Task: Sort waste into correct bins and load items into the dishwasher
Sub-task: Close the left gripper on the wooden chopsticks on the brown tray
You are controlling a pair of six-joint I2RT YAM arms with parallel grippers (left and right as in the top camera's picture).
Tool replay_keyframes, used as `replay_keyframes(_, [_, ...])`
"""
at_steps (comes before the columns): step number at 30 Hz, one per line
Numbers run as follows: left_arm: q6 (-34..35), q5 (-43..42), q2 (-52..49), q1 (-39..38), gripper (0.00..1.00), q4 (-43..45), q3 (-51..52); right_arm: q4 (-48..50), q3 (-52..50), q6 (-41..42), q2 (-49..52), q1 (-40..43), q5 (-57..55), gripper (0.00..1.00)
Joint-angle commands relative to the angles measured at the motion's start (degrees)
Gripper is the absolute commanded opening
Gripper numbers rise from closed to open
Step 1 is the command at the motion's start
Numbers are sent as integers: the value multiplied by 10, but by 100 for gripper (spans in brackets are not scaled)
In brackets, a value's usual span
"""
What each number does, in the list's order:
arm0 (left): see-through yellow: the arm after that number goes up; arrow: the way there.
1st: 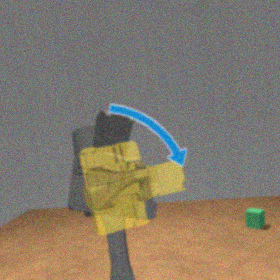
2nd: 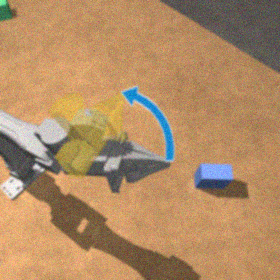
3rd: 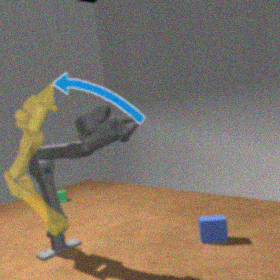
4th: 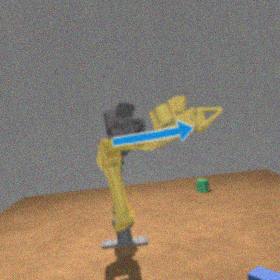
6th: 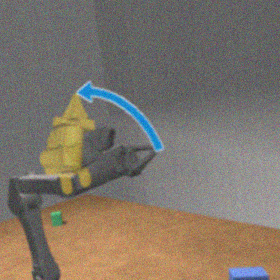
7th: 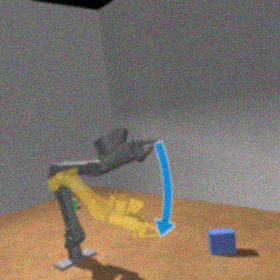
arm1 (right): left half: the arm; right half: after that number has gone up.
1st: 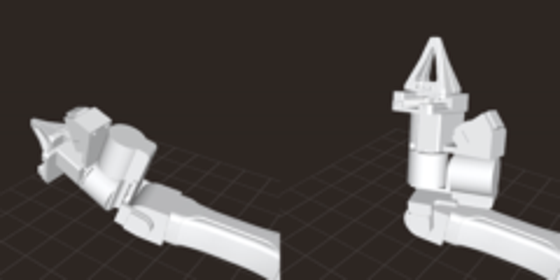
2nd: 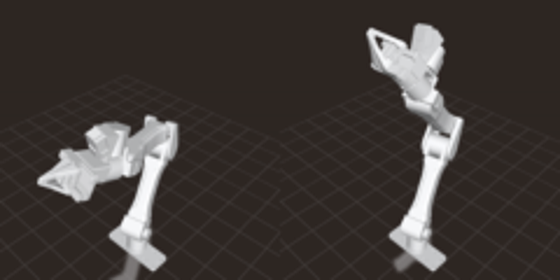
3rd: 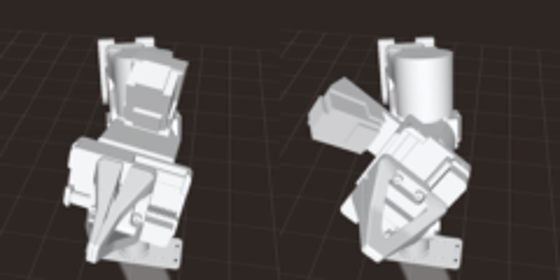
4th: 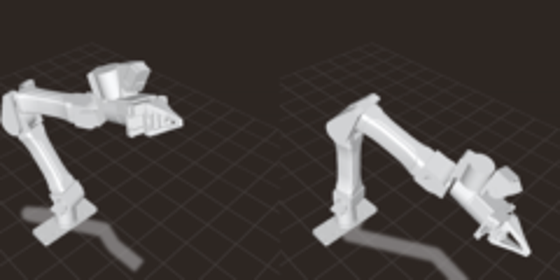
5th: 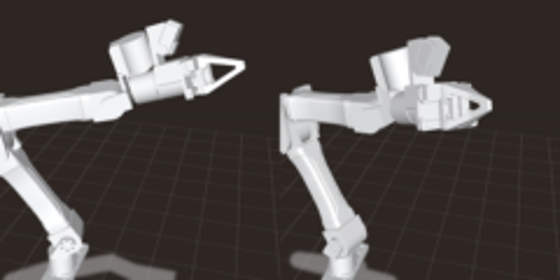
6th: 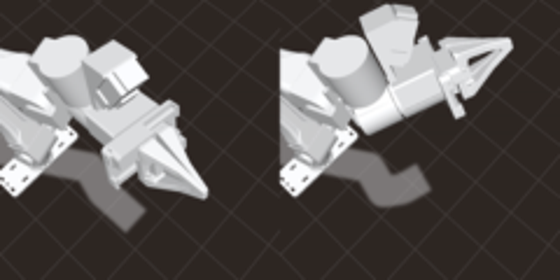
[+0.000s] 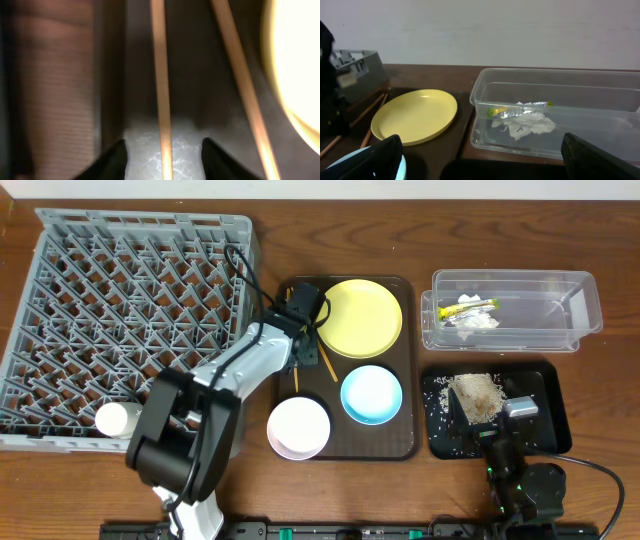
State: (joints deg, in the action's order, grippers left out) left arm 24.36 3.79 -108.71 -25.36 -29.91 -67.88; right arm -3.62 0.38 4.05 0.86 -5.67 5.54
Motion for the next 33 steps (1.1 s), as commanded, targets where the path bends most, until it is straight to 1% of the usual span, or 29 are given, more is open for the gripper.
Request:
replay_keyframes(1, [6, -19, -20, -2, 37, 5, 0, -2, -1, -3, -1, 4, -2, 99])
replay_keyframes(4, [13, -19, -32, -2, 28, 8, 0, -2, -1, -3, -1, 4, -2, 99])
replay_keyframes(6, [19, -19, -36, -2, 19, 9, 0, -2, -1, -3, -1, 4, -2, 99])
replay_keyframes(7, [22, -19, -36, -2, 12, 7, 0, -2, -1, -3, -1, 4, -2, 99])
replay_keyframes(8, [23, -19, -36, -3, 8, 4, 0, -2, -1, -3, -1, 4, -2, 100])
replay_keyframes(12, [10, -18, -16, 2, 8, -21, -7, -2, -1, -3, -1, 4, -2, 99])
replay_keyframes(16, [-6, -17, 38, 19, 8, -61, -32, -2, -1, -3, -1, 4, -2, 99])
replay_keyframes(21, [-59, -17, 138, 40, 8, -89, -44, -2, -1, -3, -1, 4, -2, 99])
replay_keyframes(25, [-127, -15, 214, 59, 8, -126, -44, -2, -1, -3, -1, 4, -2, 99])
replay_keyframes(28, [-161, 21, 235, 71, 8, -153, -43, -2, -1, -3, -1, 4, -2, 99])
replay_keyframes(33, [-186, 99, 220, 96, 8, -168, -26, -2, -1, -3, -1, 4, -2, 99])
